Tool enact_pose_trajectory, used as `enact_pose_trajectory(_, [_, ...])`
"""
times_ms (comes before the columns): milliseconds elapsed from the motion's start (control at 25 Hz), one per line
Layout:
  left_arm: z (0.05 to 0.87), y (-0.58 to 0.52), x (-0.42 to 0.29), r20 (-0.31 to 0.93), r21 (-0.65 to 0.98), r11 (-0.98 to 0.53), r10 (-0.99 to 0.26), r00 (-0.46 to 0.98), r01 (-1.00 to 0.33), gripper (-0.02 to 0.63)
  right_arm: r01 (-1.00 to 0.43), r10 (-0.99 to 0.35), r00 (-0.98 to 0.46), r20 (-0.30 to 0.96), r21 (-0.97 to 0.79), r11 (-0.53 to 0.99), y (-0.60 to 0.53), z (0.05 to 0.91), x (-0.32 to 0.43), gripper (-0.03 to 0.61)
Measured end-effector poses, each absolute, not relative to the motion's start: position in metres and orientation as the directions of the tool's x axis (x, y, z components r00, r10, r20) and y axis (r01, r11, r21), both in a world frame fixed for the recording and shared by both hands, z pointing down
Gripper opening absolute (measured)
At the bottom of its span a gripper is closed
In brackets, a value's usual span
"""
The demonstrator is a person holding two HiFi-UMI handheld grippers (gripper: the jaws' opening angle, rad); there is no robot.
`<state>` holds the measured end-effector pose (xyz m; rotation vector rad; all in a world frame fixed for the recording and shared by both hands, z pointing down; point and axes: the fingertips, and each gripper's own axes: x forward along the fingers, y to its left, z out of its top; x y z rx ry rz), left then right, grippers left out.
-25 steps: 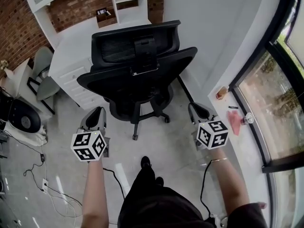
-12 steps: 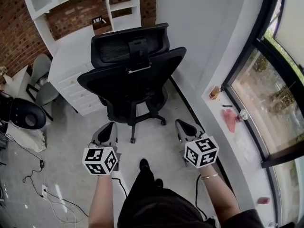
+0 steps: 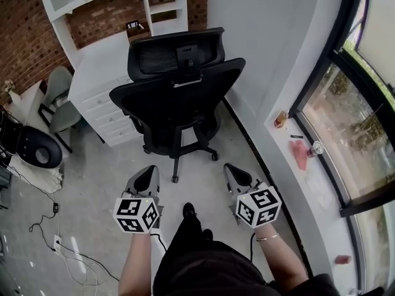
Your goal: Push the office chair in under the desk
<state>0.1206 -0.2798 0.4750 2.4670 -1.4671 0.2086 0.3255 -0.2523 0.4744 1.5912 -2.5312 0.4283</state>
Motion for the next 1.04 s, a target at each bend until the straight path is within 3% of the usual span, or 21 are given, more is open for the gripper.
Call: enact_pose_trajectory(1040, [0.471,-0.231,0.131,0.248,0.133,-0.493,-0.823,0.51,-0.86,0.009,-0.883,-0.846,-0.469,0.255,-0.17,0.438,-0.21,0.474,0.3,0.005])
